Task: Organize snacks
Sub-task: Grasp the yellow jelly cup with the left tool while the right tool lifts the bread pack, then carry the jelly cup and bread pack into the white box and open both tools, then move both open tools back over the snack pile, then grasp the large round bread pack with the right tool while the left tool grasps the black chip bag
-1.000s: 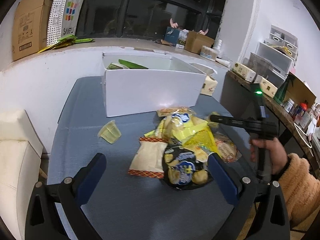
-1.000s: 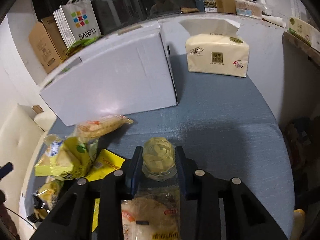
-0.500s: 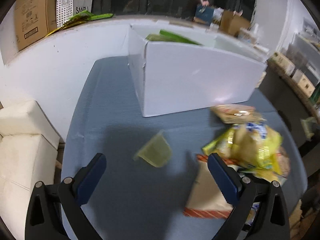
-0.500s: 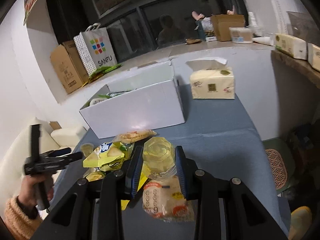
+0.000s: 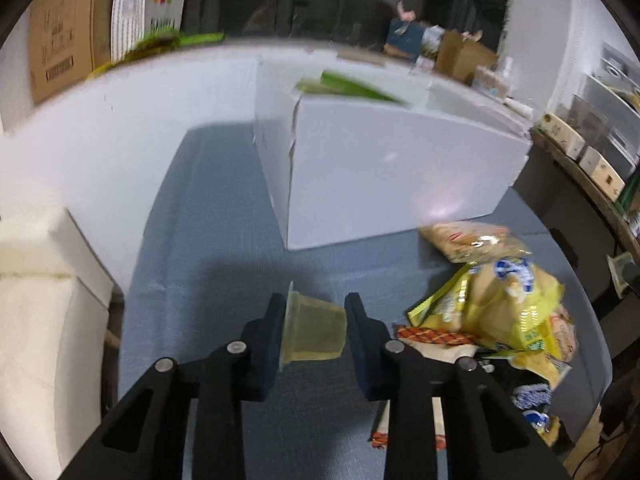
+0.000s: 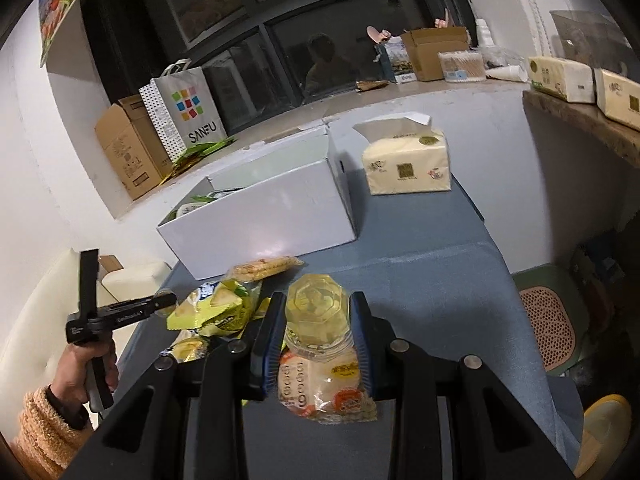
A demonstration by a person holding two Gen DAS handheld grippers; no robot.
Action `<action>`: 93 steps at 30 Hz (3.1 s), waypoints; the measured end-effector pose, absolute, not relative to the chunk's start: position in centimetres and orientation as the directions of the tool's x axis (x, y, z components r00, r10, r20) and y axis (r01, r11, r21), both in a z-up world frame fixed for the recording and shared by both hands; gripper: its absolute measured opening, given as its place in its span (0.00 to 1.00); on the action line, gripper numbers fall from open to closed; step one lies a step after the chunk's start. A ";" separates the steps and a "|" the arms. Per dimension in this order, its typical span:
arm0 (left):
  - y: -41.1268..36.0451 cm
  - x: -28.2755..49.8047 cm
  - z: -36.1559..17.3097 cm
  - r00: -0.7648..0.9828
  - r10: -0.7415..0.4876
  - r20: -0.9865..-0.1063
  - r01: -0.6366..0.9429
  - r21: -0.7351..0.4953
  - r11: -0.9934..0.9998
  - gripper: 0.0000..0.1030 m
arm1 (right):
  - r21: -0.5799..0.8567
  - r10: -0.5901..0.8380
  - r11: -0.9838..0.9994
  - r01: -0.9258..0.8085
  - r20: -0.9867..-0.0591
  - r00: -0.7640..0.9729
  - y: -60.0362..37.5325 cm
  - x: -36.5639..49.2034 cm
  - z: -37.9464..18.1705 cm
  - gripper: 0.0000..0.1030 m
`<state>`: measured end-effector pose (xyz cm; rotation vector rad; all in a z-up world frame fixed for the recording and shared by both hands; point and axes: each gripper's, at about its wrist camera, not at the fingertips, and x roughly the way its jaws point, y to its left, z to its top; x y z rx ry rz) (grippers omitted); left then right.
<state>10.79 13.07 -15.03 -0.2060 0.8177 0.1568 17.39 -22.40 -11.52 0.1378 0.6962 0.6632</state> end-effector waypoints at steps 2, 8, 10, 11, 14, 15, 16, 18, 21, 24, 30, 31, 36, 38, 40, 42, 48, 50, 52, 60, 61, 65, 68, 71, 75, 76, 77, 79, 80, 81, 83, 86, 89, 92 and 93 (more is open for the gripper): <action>12.5 10.2 -14.5 0.679 0.064 -0.732 -0.197 -0.098 0.975 0.32 | 0.334 0.614 0.783 -0.524 -0.548 0.569 -22.1 17.3 -11.6 0.34; 11.7 8.7 -13.0 0.717 0.030 -0.696 -0.166 -0.129 0.978 0.31 | 0.334 0.633 0.766 -0.549 -0.542 0.553 -21.1 17.0 -11.3 0.34; 11.3 8.4 -11.4 0.750 0.009 -0.661 -0.141 -0.147 0.979 0.31 | 0.328 0.641 0.758 -0.563 -0.533 0.552 -20.7 17.0 -10.7 0.34; 11.1 8.3 -10.7 0.761 0.008 -0.649 -0.135 -0.147 0.980 0.31 | 0.324 0.644 0.756 -0.570 -0.528 0.554 -20.4 17.1 -10.3 0.34; 10.4 8.8 -7.8 0.794 0.010 -0.607 -0.106 -0.123 0.987 0.32 | 0.311 0.661 0.739 -0.598 -0.507 0.553 -19.1 17.9 -8.7 0.34; 10.3 9.3 -7.0 0.801 0.004 -0.598 -0.097 -0.123 0.988 0.32 | 0.304 0.667 0.732 -0.610 -0.500 0.552 -18.5 18.3 -7.9 0.34; 10.1 10.1 -5.9 0.814 0.000 -0.581 -0.088 -0.124 0.988 0.32 | 0.290 0.674 0.724 -0.625 -0.491 0.552 -17.7 18.7 -7.1 0.34; 10.0 11.0 -4.3 0.829 -0.002 -0.560 -0.076 -0.116 0.990 0.32 | 0.258 0.673 0.721 -0.643 -0.478 0.564 -16.3 19.7 -5.5 0.34; 9.8 13.6 -1.6 0.849 -0.011 -0.528 -0.055 -0.109 0.993 0.32 | 0.237 0.682 0.710 -0.663 -0.465 0.564 -13.9 22.4 -3.5 0.34; 10.3 16.4 0.5 0.859 -0.019 -0.511 -0.044 -0.112 0.993 0.32 | 0.264 0.684 0.708 -0.655 -0.487 0.543 -12.0 25.3 -2.4 0.34; 11.8 22.5 2.4 0.846 -0.011 -0.534 -0.053 -0.105 0.993 0.32 | 0.222 0.641 0.732 -0.644 -0.543 0.542 -8.1 30.9 -2.2 0.34; 12.1 23.4 2.5 0.843 -0.008 -0.538 -0.058 -0.107 0.993 0.32 | 0.225 0.633 0.738 -0.637 -0.558 0.536 -7.7 31.9 -2.4 0.34; 13.1 26.9 1.9 0.814 0.026 -0.581 -0.087 -0.077 0.993 0.35 | 0.170 0.579 0.761 -0.626 -0.614 0.537 -6.4 34.8 -3.6 0.36; 13.8 28.2 1.2 0.781 -0.002 -0.624 -0.093 -0.120 0.988 0.93 | 0.143 0.547 0.775 -0.616 -0.639 0.541 -6.2 35.4 -3.9 0.67; 14.0 28.0 0.9 0.790 0.006 -0.614 -0.098 -0.117 0.988 1.00 | 0.110 0.514 0.804 -0.584 -0.622 0.591 -6.8 35.2 -3.9 1.00; 14.5 27.4 0.5 0.789 0.010 -0.615 -0.110 -0.124 0.986 1.00 | 0.107 0.522 0.803 -0.586 -0.601 0.606 -7.4 34.7 -3.7 1.00; 15.5 25.7 0.2 0.784 0.013 -0.620 -0.132 -0.146 0.980 1.00 | 0.146 0.548 0.798 -0.584 -0.576 0.606 -9.5 33.4 -2.6 1.00; 15.5 24.7 0.5 0.791 0.020 -0.611 -0.132 -0.139 0.981 1.00 | 0.148 0.559 0.794 -0.590 -0.559 0.612 -9.8 32.4 -2.0 1.00; 15.1 23.6 0.8 0.793 0.032 -0.608 -0.130 -0.117 0.985 1.00 | 0.160 0.578 0.783 -0.601 -0.541 0.610 -10.5 31.2 -1.3 1.00; 11.8 16.4 1.8 0.839 0.032 -0.542 -0.074 -0.055 0.996 1.00 | 0.131 0.625 0.745 -0.654 -0.478 0.616 -13.6 24.9 0.3 1.00; 11.6 15.8 1.8 0.844 0.029 -0.536 -0.071 -0.057 0.996 1.00 | 0.125 0.631 0.740 -0.661 -0.470 0.617 -14.1 24.1 0.3 1.00; 9.9 11.8 1.1 0.864 -0.021 -0.503 -0.043 -0.115 0.992 1.00 | 0.131 0.648 0.725 -0.676 -0.463 0.605 -15.7 21.3 -0.5 1.00; 8.5 9.8 0.0 0.860 -0.042 -0.509 -0.023 -0.121 0.992 1.00 | 0.132 0.643 0.724 -0.677 -0.484 0.594 -16.4 19.8 -1.7 1.00; 6.9 7.7 -1.3 0.851 -0.082 -0.519 0.011 -0.139 0.990 1.00 | 0.142 0.639 0.726 -0.673 -0.502 0.583 -17.4 18.1 -3.4 1.00; 5.3 5.4 -3.9 0.838 -0.094 -0.537 0.007 -0.160 0.987 1.00 | 0.166 0.614 0.753 -0.637 -0.527 0.588 -19.1 16.1 -6.0 1.00; 5.1 4.7 -4.8 0.833 -0.099 -0.545 -0.001 -0.180 0.984 1.00 | 0.187 0.611 0.759 -0.624 -0.535 0.583 -19.7 15.6 -7.0 1.00; 5.0 4.4 -5.5 0.826 -0.111 -0.553 -0.001 -0.197 0.980 1.00 | 0.203 0.607 0.765 -0.611 -0.546 0.578 -20.2 15.3 -7.8 1.00; 4.9 3.8 -6.7 0.817 -0.120 -0.564 -0.011 -0.225 0.974 1.00 | 0.219 0.589 0.779 -0.587 -0.577 0.566 -21.2 14.7 -9.8 1.00; 4.8 3.5 -7.4 0.809 -0.125 -0.574 -0.017 -0.237 0.971 1.00 | 0.222 0.574 0.791 -0.570 -0.589 0.568 -21.8 14.5 -10.6 1.00; 4.7 3.3 -7.8 0.803 -0.128 -0.582 -0.020 -0.241 0.970 1.00 | 0.223 0.561 0.801 -0.555 -0.602 0.568 -22.3 14.3 -11.3 1.00; 4.4 3.0 -8.8 0.794 -0.129 -0.595 -0.021 -0.239 0.971 1.00 | 0.202 0.529 0.816 -0.541 -0.637 0.560 -23.1 14.2 -12.6 1.00; 3.7 2.9 -9.7 0.783 -0.108 -0.613 -0.036 -0.218 0.975 1.00 | 0.145 0.479 0.833 -0.534 -0.671 0.566 -23.5 14.3 -13.5 1.00; 3.3 2.8 -10.1 0.778 -0.135 -0.613 -0.018 -0.238 0.971 1.00 | 0.082 0.444 0.825 -0.559 -0.706 0.552 -22.5 14.6 -14.7 1.00; 3.1 2.7 -10.1 0.776 -0.132 -0.616 -0.011 -0.223 0.975 1.00 | 0.019 0.414 0.792 -0.610 -0.752 0.513 -20.7 15.2 -16.4 1.00; 3.1 2.6 -10.1 0.777 -0.130 -0.616 -0.010 -0.219 0.976 1.00 | 0.007 0.411 0.777 -0.630 -0.763 0.499 -20.0 15.4 -17.1 1.00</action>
